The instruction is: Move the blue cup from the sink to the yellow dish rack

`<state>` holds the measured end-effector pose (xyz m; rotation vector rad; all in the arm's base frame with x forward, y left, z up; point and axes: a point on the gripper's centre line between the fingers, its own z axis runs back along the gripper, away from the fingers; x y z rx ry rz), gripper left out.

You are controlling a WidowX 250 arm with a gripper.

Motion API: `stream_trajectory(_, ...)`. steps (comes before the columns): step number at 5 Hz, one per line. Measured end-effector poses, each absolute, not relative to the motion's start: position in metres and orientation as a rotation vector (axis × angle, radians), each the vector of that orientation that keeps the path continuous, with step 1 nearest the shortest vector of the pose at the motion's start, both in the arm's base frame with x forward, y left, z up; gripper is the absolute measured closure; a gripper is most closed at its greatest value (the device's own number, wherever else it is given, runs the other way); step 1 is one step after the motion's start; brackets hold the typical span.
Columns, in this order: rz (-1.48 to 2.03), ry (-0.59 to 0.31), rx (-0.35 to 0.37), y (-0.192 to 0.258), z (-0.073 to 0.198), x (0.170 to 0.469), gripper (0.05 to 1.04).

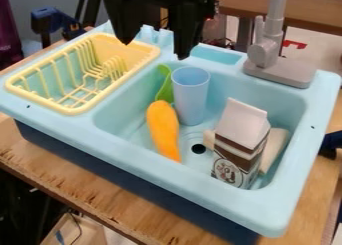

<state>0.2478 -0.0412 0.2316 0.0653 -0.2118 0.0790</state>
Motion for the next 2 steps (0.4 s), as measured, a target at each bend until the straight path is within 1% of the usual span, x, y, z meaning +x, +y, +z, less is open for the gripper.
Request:
stream_trajectory(1, 0.074, -0.192, 0.070, -0.042, 0.226, 0.249, 0.074)
stream_trajectory(2, 0.052, -0.176, 0.036, -0.046, 0.209, 0.272, 0.075)
